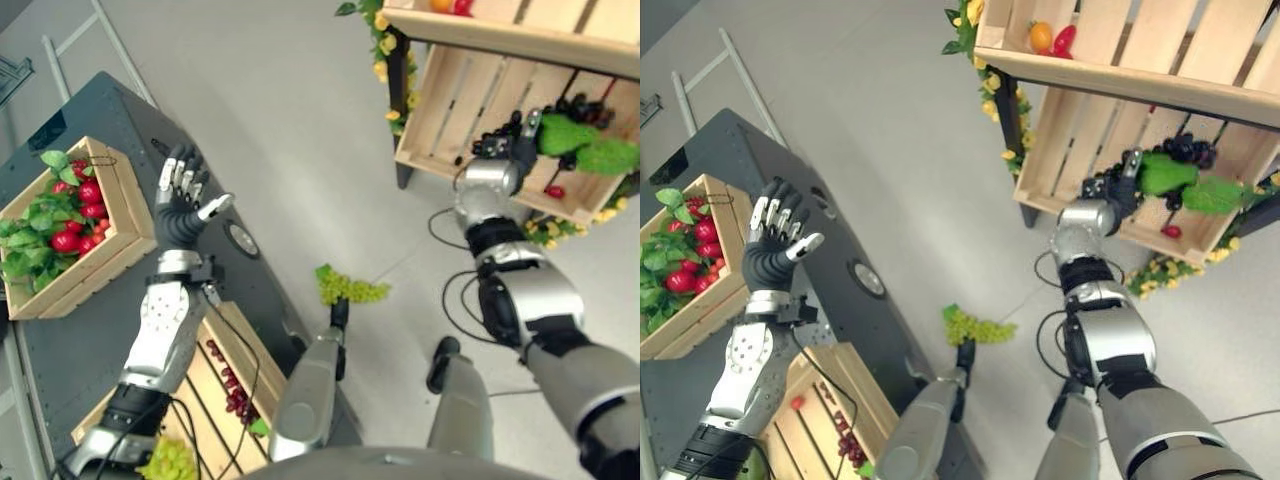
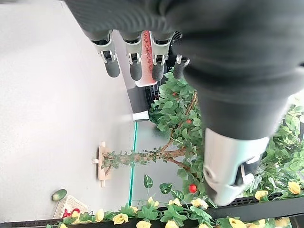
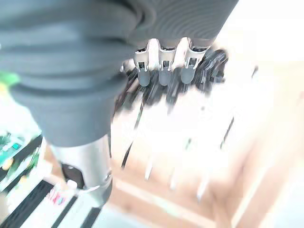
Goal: Pick up the fruits from the basket on one side to the basket on the other side
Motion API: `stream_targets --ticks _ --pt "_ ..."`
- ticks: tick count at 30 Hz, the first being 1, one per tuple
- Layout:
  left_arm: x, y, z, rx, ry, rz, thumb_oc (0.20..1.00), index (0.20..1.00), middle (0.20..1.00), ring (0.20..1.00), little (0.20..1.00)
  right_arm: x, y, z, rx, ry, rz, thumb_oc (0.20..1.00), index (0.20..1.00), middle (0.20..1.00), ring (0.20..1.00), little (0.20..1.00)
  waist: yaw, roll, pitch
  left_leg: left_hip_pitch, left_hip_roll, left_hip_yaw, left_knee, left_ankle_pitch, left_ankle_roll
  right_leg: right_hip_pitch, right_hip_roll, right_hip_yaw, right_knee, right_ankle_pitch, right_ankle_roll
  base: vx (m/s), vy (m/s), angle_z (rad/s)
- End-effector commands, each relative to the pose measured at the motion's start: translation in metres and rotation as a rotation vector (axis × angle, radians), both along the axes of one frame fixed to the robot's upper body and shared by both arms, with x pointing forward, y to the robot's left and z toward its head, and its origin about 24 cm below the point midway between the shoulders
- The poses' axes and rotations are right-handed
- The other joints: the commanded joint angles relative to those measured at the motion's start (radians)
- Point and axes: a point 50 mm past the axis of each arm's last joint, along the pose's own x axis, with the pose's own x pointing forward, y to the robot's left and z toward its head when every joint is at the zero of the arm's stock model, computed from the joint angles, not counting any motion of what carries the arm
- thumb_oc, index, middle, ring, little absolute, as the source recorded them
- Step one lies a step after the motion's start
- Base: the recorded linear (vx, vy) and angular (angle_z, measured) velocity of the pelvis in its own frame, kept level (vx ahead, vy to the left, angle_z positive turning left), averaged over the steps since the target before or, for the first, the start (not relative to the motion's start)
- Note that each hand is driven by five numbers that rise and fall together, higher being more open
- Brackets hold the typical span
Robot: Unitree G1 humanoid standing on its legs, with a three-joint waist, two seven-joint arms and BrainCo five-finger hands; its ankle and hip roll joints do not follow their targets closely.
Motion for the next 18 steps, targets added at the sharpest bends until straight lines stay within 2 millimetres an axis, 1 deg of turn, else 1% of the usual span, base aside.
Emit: stream_targets --ticks 1,2,4,5,6,7,10,12,13,15,18 --pt "-0.009 0.006 0.032 -0.003 -0.154 0.025 1.000 1.000 1.000 1.000 1.000 -0.007 0.024 0.065 -0.174 -0.244 0.025 1.000 1.000 1.000 1.000 1.000 -0.008 -0.054 0.020 0.040 -0.100 -0.017 -0.022 -0.053 0.057 0.063 0.115 -0.023 -0.173 0.110 -0.052 0.00 0.000 0.00" --pt "-0.009 0.007 0.031 -0.001 -0.149 0.026 1.000 1.000 1.000 1.000 1.000 -0.003 0.016 0.061 -0.173 -0.185 0.006 1.000 1.000 1.000 1.000 1.000 -0.003 -0.053 0.018 0.041 -0.102 -0.018 -0.025 -0.052 0.058 0.062 0.113 -0.023 -0.171 0.110 -0.052 0.00 0.000 0.00" --pt "-0.008 0.004 0.034 0.005 -0.161 -0.004 1.000 1.000 1.000 1.000 1.000 -0.001 -0.011 0.064 -0.138 -0.107 -0.079 1.000 1.000 1.000 1.000 1.000 0.005 -0.045 0.009 0.042 -0.106 -0.021 -0.028 -0.053 0.060 0.064 0.109 -0.024 -0.171 0.107 -0.050 0.00 0.000 0.00" --pt "-0.008 0.001 0.037 0.014 -0.175 -0.027 1.000 1.000 1.000 1.000 1.000 0.002 -0.020 0.061 -0.151 -0.066 -0.068 1.000 1.000 1.000 1.000 1.000 0.009 -0.041 0.011 0.041 -0.107 -0.024 -0.025 -0.053 0.061 0.066 0.107 -0.028 -0.171 0.106 -0.050 0.01 0.013 0.03" --pt "-0.008 0.002 0.039 0.015 -0.187 -0.033 1.000 1.000 1.000 1.000 1.000 0.004 -0.022 0.058 -0.165 -0.059 -0.059 1.000 1.000 1.000 1.000 1.000 0.014 -0.041 0.010 0.042 -0.108 -0.026 -0.021 -0.052 0.061 0.067 0.106 -0.031 -0.170 0.105 -0.050 0.02 -0.002 0.08" --pt "-0.009 0.003 0.039 0.006 -0.196 -0.031 1.000 1.000 1.000 1.000 1.000 0.003 -0.026 0.063 -0.182 -0.081 -0.058 1.000 1.000 1.000 1.000 1.000 0.014 -0.041 0.011 0.045 -0.109 -0.030 -0.024 -0.052 0.061 0.068 0.106 -0.033 -0.167 0.102 -0.050 0.02 -0.004 0.09" --pt "-0.010 0.006 0.038 0.004 -0.192 -0.017 1.000 1.000 1.000 1.000 1.000 0.002 -0.024 0.065 -0.182 -0.108 -0.060 1.000 1.000 1.000 1.000 1.000 0.014 -0.044 0.009 0.050 -0.112 -0.032 -0.033 -0.051 0.060 0.069 0.106 -0.032 -0.165 0.100 -0.048 0.01 0.000 0.04" --pt "-0.010 0.007 0.038 -0.002 -0.193 -0.006 1.000 1.000 1.000 1.000 1.000 0.003 -0.019 0.065 -0.195 -0.119 -0.046 1.000 1.000 1.000 1.000 1.000 0.014 -0.048 0.010 0.048 -0.111 -0.030 -0.028 -0.054 0.062 0.066 0.108 -0.027 -0.165 0.104 -0.048 0.00 0.000 0.00" --pt "-0.010 0.007 0.038 -0.002 -0.193 -0.006 1.000 1.000 1.000 1.000 1.000 0.003 -0.019 0.065 -0.195 -0.119 -0.046 1.000 1.000 1.000 1.000 1.000 0.014 -0.048 0.010 0.048 -0.111 -0.029 -0.028 -0.054 0.062 0.065 0.108 -0.027 -0.164 0.104 -0.048 0.00 0.000 0.00" --pt "-0.011 0.007 0.036 -0.012 -0.187 -0.006 1.000 1.000 1.000 1.000 1.000 0.003 -0.012 0.068 -0.218 -0.151 -0.028 1.000 1.000 1.000 1.000 1.000 0.014 -0.047 0.011 0.042 -0.111 -0.030 -0.020 -0.055 0.064 0.062 0.110 -0.025 -0.163 0.103 -0.050 0.00 0.000 0.00" --pt "-0.012 0.008 0.035 -0.014 -0.185 0.000 1.000 1.000 1.000 1.000 1.000 0.003 -0.010 0.067 -0.225 -0.147 -0.027 1.000 1.000 1.000 1.000 1.000 0.012 -0.045 0.010 0.041 -0.110 -0.030 -0.023 -0.053 0.064 0.062 0.109 -0.025 -0.163 0.104 -0.051 0.00 0.000 0.00"
